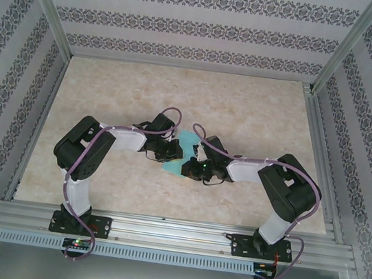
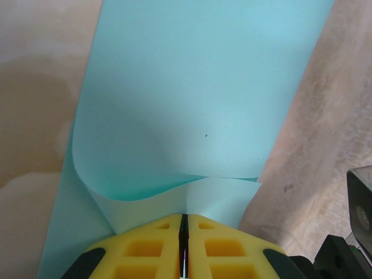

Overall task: Fold a paper plane with a square sheet of paper (pick it up from the middle)
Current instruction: Fold the triangle a second time at the center of the table.

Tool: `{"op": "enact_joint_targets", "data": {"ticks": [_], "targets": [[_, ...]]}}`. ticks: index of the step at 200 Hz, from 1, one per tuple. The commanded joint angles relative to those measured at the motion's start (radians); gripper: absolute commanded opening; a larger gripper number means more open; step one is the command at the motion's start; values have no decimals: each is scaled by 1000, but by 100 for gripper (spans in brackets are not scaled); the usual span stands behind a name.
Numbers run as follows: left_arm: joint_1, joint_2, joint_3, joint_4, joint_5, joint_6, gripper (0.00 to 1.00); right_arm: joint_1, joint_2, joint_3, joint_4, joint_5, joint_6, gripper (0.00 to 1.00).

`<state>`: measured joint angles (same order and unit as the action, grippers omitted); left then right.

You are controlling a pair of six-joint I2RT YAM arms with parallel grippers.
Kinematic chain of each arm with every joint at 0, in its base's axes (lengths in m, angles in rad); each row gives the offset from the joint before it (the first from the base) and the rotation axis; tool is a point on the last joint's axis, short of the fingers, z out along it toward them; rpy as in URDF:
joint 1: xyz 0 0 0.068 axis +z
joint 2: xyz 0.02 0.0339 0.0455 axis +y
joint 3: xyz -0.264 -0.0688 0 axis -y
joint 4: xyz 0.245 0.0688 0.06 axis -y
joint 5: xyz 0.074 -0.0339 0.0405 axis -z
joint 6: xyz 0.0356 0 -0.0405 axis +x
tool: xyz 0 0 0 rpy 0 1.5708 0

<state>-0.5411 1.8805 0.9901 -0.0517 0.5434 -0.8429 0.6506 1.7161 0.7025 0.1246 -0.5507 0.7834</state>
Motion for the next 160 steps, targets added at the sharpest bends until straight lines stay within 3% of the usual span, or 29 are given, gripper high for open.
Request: {"op": "enact_joint_targets", "data": {"ticks": [1,110,160], "targets": [[0,42,-38,-42,-48,13,12,2,-4,-29,-103,6,4,13],[0,49,-37,-39,-46,15,12,23,-65,-95,-119,42,55,12],[0,48,-34,-47,-42,24,12,14,-182,-59,-142,59,63,12]]}}
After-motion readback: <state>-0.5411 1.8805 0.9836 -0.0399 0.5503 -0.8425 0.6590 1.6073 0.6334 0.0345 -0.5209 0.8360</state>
